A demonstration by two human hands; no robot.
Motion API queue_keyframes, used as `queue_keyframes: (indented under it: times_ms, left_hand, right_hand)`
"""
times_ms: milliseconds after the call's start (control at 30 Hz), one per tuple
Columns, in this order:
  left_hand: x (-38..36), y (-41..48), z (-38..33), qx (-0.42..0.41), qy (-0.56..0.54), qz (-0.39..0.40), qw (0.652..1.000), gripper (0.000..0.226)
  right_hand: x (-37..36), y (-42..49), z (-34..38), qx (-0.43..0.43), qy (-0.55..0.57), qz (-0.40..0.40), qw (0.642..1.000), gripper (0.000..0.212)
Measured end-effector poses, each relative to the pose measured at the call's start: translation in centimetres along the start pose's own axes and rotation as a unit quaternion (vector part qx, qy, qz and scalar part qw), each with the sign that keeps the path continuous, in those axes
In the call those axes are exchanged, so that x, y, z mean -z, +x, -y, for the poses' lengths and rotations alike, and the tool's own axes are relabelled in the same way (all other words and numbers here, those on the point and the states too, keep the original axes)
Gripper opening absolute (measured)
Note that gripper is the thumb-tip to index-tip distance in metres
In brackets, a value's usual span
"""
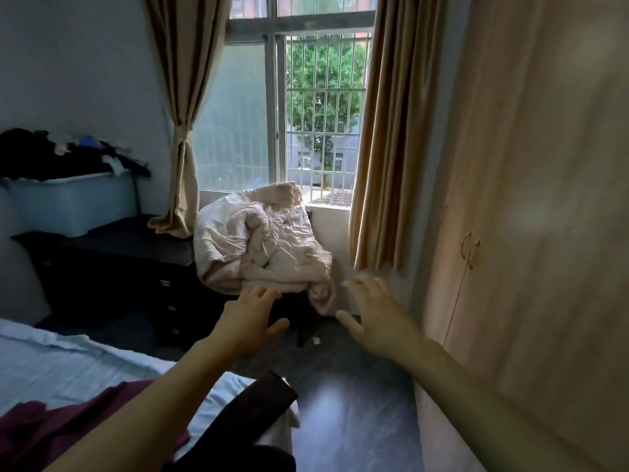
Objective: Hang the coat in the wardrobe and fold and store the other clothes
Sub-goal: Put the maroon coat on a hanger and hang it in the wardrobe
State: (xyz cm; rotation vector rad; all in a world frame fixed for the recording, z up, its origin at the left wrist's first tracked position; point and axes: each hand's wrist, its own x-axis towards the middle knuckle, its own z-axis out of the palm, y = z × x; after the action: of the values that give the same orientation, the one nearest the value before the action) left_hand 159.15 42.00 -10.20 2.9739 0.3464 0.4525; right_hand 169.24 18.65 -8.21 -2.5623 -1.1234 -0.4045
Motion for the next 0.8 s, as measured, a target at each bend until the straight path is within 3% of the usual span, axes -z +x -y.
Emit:
queue_keyframes:
  times_ms: [167,433,667,800]
  left_hand:
    - [-5.9,10.5,2.2,0.003,-0.016,0.015,1.000,0.055]
    - [-11.0,28.2,7.1,0.003,-0.053,0.016,0.998,0.051]
    - [-14.6,38.9,10.7,0.023,-0.048,0.042,0.998,0.052]
    - [-17.3,44.2,13.0,0.053,-0.029,0.052,0.997,0.054]
  right_hand:
    - [-4.5,9.2,-5.7,-0.015,-0.012,0.014,1.000,0.060]
    - [-9.5,25.9,-12.8,-0.022,-0.034,0.028,0.999,0.054]
    - [-15.1,37.6,-17.0,-0.022,0.001,0.030,0.999,0.052]
    - [-19.3,44.3,-20.2,-0.006,0.027,0.063,0.998,0.063]
